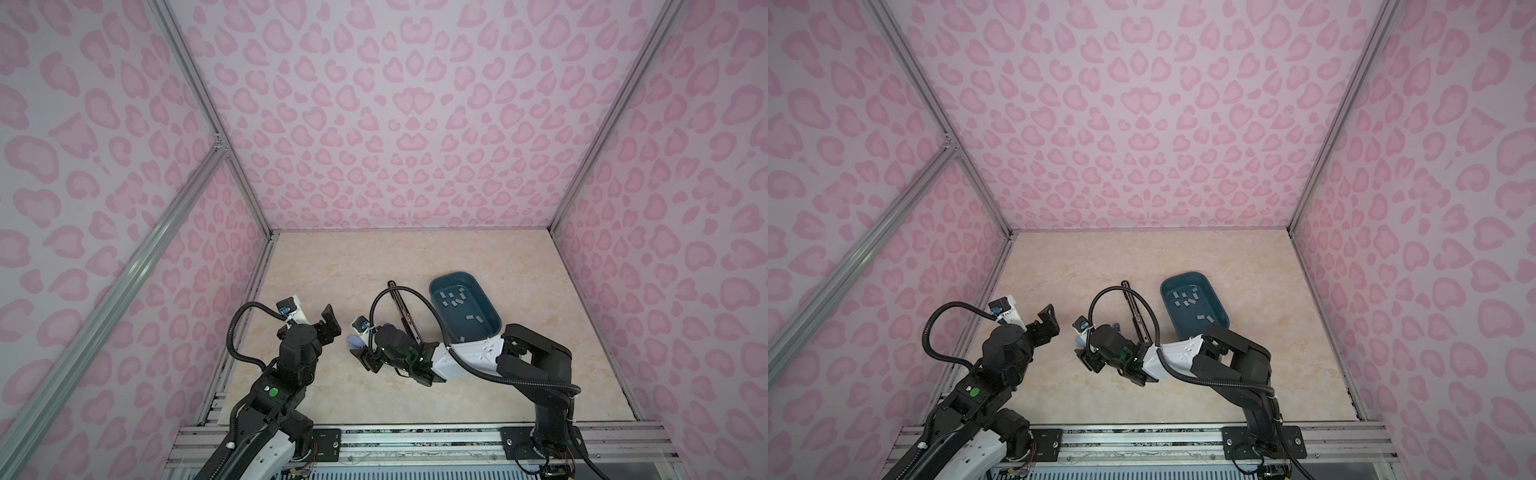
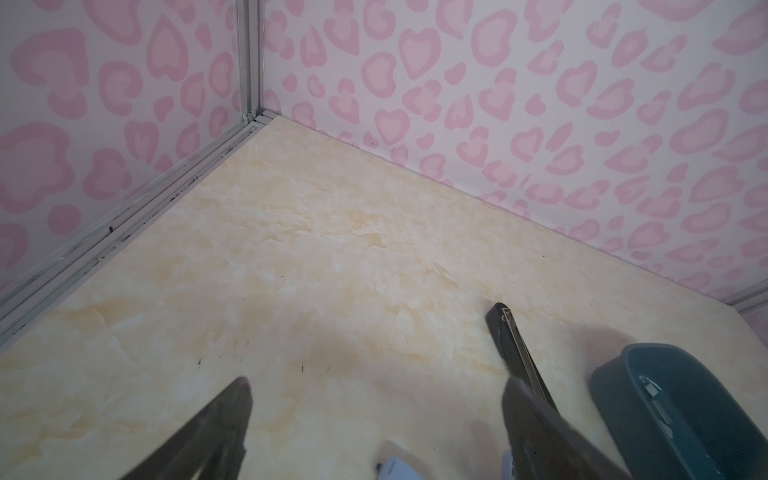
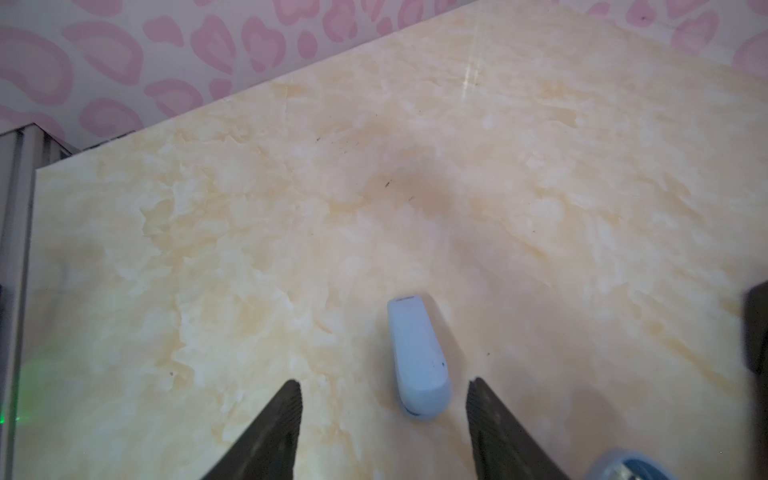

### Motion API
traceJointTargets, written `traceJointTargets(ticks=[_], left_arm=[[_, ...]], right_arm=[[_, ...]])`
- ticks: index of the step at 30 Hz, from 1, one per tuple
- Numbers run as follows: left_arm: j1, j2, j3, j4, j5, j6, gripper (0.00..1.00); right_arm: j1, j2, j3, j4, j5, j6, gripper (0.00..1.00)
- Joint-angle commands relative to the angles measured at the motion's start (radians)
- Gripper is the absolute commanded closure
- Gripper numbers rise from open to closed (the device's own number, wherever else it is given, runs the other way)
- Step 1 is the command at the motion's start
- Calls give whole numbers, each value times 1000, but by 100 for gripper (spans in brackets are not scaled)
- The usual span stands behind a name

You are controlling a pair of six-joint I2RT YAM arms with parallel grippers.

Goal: Load the staples into the stapler

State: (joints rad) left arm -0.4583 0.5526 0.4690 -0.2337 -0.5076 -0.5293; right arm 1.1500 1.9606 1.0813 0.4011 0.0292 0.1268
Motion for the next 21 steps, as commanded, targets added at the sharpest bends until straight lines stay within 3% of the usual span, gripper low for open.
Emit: traceJointTargets(ticks=[1,13,17,21], left_arm=[[1,-4,11,-42,-21,9,3],[1,-18,52,-191,-16,4,1],[2,-36,56,-196,-7,3,2],[1,-39,55,-190,42,23,2]], right_arm=[[-2,64,76,-92,9,-28,38],[-43,195,202,-157,-116,-66,51],[-35,196,197,-152,-118,-57,69],[-26,160,132,-102,-134,-55,79]])
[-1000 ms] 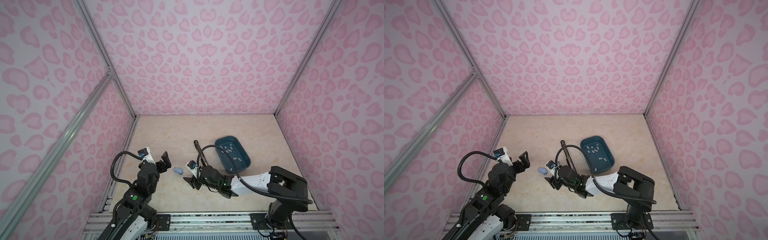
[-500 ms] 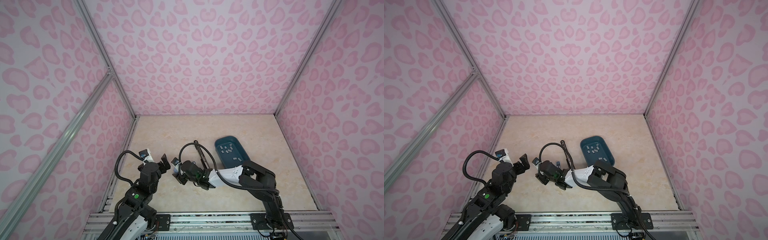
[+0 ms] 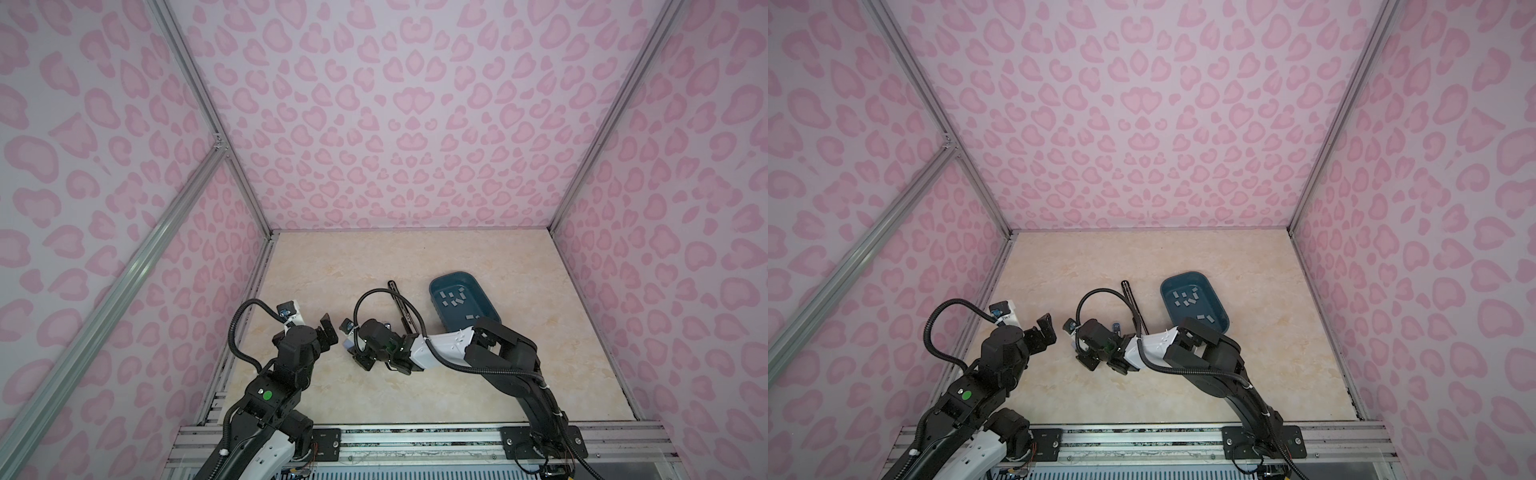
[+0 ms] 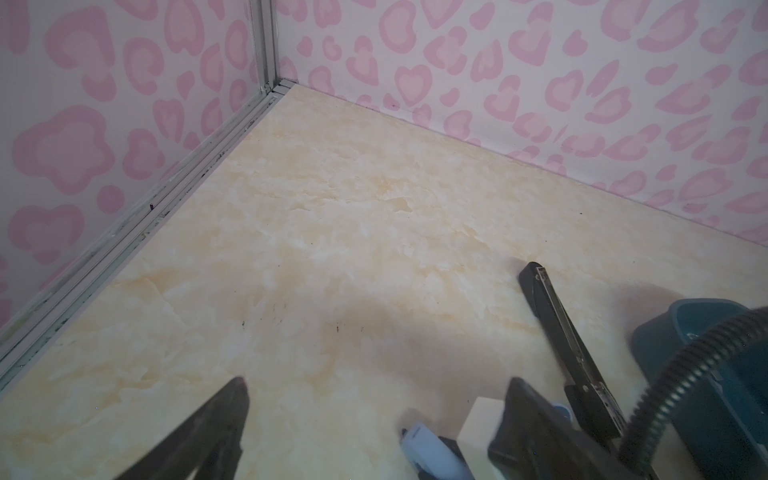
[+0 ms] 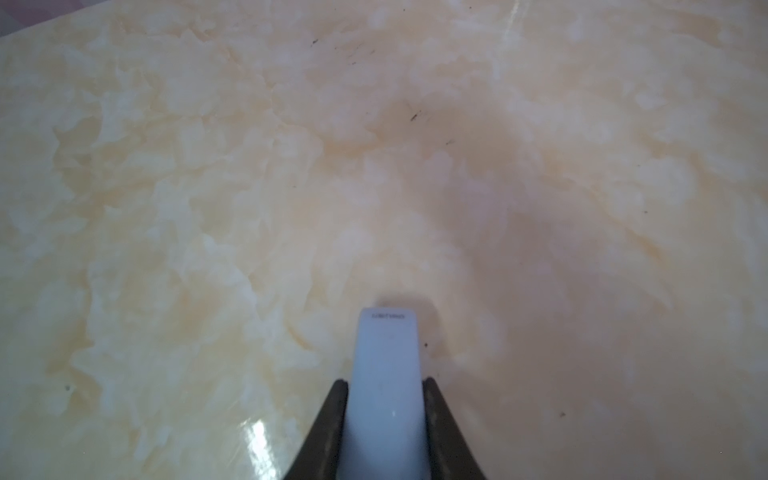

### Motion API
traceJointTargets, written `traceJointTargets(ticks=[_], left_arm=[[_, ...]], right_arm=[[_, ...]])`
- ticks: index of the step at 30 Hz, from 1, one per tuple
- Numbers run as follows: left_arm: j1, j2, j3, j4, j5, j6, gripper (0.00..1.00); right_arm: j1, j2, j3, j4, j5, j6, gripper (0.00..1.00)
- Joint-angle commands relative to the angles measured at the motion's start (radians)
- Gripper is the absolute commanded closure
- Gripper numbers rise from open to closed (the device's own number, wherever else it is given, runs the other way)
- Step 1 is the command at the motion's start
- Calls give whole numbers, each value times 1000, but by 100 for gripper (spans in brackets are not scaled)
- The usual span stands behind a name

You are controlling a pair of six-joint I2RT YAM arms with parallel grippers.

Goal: Load the staples into the stapler

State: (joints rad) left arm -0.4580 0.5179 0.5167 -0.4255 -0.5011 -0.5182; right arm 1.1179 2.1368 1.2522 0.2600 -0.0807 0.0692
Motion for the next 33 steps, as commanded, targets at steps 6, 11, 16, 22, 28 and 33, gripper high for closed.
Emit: traceJointTargets(ticks=[6,11,16,22,28,33], left_arm=[[1,5,-19,58,115,55,2],[0,-2,-47,127,274,119,2],[-13,25,-115,298,582,187,3],[-167,91,-159,404,630,246,3],[-286,161,-162,443,607,240,2],[-354,132,-174,425,589,192,1]], right_arm=[[47,-133,-196,98,-5,19,84],[104,-279,-427,191,9,30,84],[165,-407,-653,295,8,23,85],[167,-484,-815,394,10,50,80],[177,-537,-895,425,75,58,56],[181,-534,-913,420,158,70,55]])
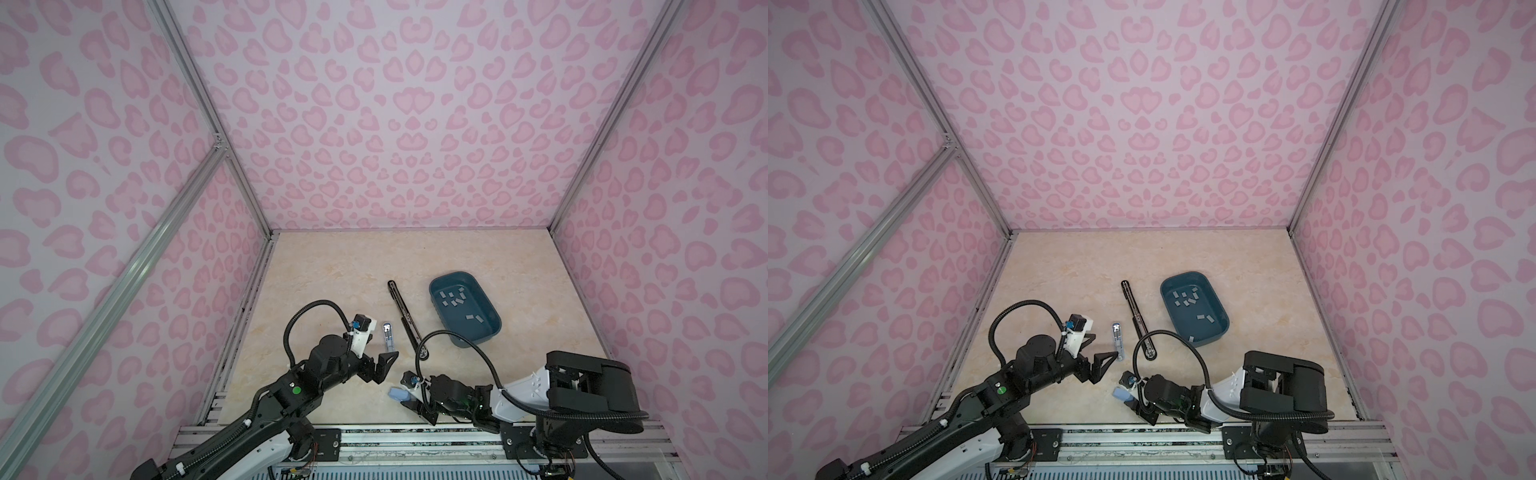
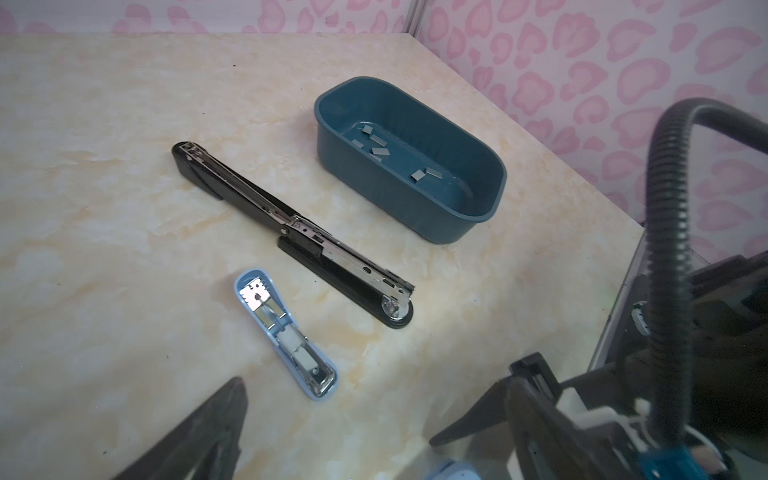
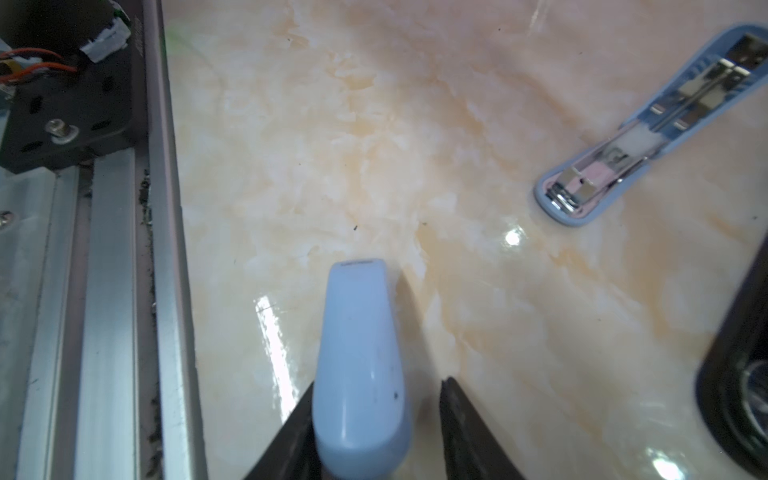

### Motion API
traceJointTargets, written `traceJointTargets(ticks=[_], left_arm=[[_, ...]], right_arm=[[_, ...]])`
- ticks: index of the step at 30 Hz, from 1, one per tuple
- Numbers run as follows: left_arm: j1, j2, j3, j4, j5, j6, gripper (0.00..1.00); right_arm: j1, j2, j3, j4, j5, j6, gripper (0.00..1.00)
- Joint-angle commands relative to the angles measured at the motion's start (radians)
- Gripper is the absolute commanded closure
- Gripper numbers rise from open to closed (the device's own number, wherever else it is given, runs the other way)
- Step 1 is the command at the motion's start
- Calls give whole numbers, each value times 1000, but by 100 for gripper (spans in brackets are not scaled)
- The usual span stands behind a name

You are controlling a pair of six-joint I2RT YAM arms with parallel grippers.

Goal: Load the staples into the stapler

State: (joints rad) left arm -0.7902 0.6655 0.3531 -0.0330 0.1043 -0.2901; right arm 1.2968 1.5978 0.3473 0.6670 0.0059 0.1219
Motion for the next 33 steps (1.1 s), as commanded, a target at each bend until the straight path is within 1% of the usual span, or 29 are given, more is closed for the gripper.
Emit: traceJointTargets(ticks=[1,2,4,6,8,10,12,13,14,15,18,19,21,24,27,29,31,33], left_arm=[[-36,-23,-18,36,-17,-58,1],[-46,-27,-17,33,-23,-79,1],[-62,-28,14,-30,-59,-128,1],[-63,-15,107,-143,-105,-157,1],[-64,-7,183,-220,-137,-193,0],[-66,-10,194,-221,-125,-227,0],[-75,-2,168,-199,-93,-246,0],[-83,12,170,-220,-91,-251,2],[-101,34,174,-245,-90,-245,5],[-137,55,178,-270,-113,-246,6],[-271,117,149,-261,-256,-273,6],[-301,146,145,-252,-294,-277,6],[-345,222,149,-239,-353,-275,6],[-401,328,168,-213,-390,-265,9],[-458,427,190,-218,-452,-248,10],[-460,490,196,-211,-442,-235,11],[-463,555,205,-195,-420,-227,18],[-466,591,213,-191,-406,-220,25]], right_arm=[[2,7,-8,16,87,19,56],[2,6,-7,16,101,20,56],[1,2,-12,17,135,26,57],[-1,-7,-27,33,164,33,56],[-1,-19,-38,43,171,32,56],[-1,-32,-62,76,178,33,55],[-1,-55,-82,94,170,33,55],[-1,-66,-94,106,169,34,55],[-1,-83,-108,119,167,38,54],[-1,-99,-121,133,168,44,53],[-2,-135,-135,138,172,59,54],[-3,-145,-134,126,189,72,55],[-11,-170,-133,93,213,92,56],[-28,-217,-144,50,226,112,57],[-58,-283,-167,14,220,143,57],[-84,-331,-188,-5,217,165,57],[-114,-383,-205,-37,212,185,57],[-129,-425,-213,-74,213,192,57]])
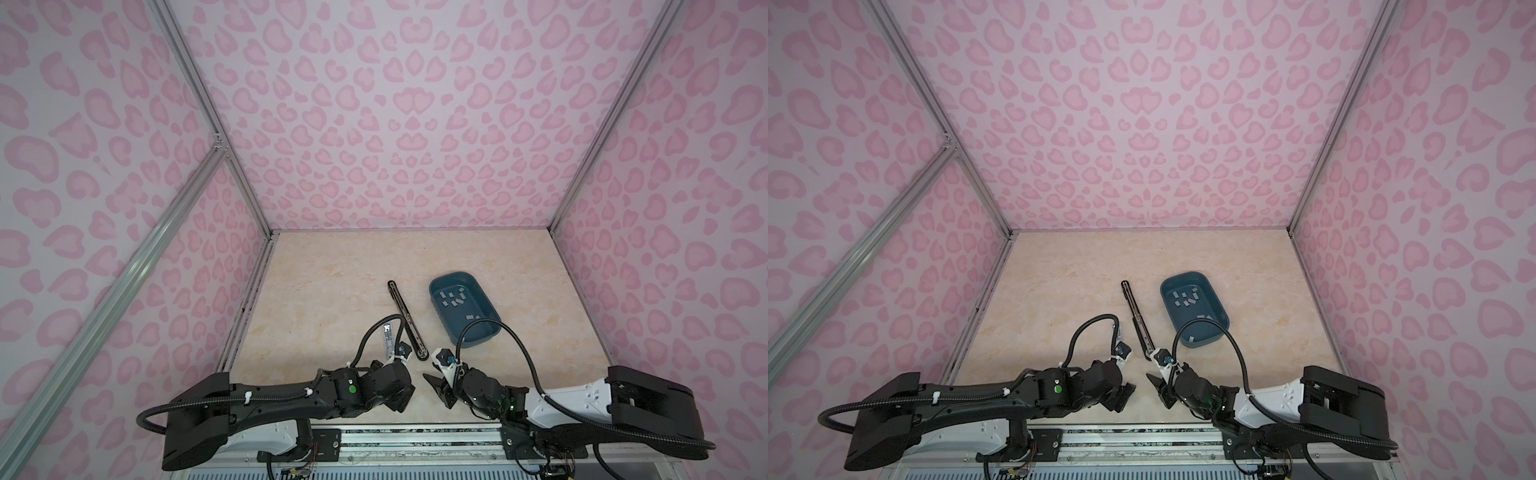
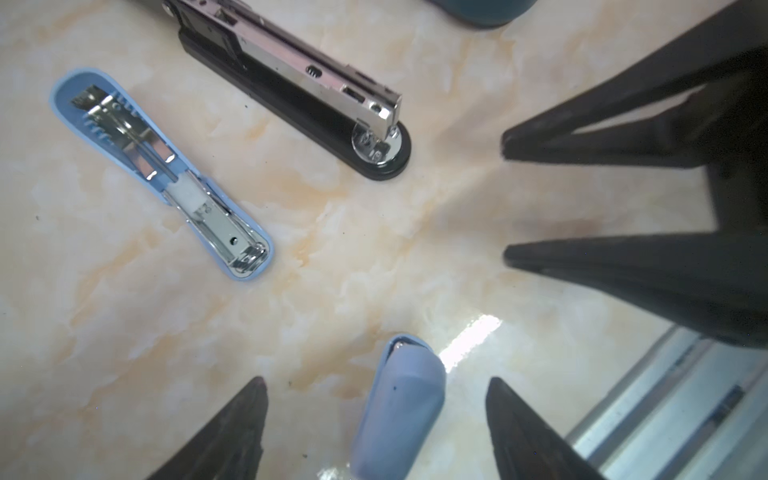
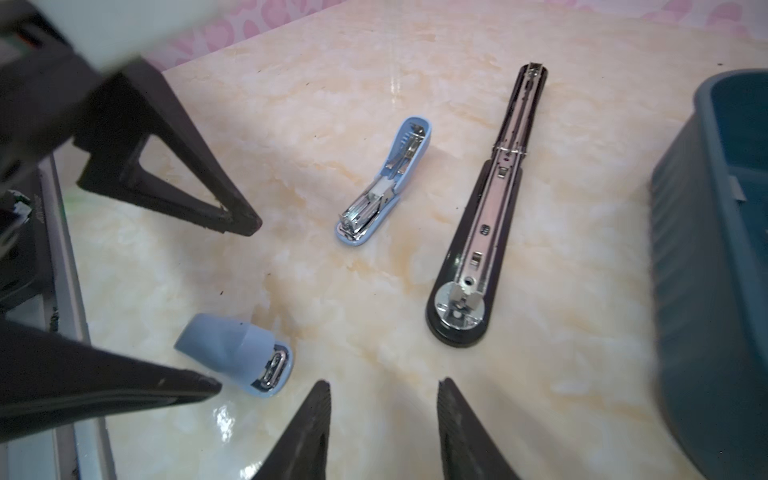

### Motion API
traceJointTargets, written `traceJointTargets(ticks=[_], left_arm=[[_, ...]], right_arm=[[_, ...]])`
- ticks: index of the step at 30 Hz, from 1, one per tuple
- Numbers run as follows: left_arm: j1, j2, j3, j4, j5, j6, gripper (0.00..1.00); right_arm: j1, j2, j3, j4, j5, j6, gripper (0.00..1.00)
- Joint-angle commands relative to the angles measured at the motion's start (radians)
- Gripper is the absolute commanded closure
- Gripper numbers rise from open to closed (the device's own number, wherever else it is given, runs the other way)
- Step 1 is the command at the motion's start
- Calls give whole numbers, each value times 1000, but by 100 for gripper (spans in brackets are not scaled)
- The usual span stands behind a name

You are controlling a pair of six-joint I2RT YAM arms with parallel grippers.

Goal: Load the staples into the stapler

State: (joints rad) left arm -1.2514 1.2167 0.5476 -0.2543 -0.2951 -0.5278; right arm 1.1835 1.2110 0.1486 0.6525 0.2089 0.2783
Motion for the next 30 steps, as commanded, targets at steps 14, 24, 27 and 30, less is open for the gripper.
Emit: traceJointTargets(ticks=[14,24,27,30], left_arm=[[-6,115,15,75,61,23,45],[-7,110,26,58,44,22,72],[-7,109,24,60,47,22,74],[-8,119,28,59,51,21,74]], right_arm=[[-54,-153,-28,-143,-7,55,58],[-62,-146,-32,-137,-14,67,59],[-64,-136,-25,-135,-18,77,59],[-64,-130,-21,-131,-21,88,59]])
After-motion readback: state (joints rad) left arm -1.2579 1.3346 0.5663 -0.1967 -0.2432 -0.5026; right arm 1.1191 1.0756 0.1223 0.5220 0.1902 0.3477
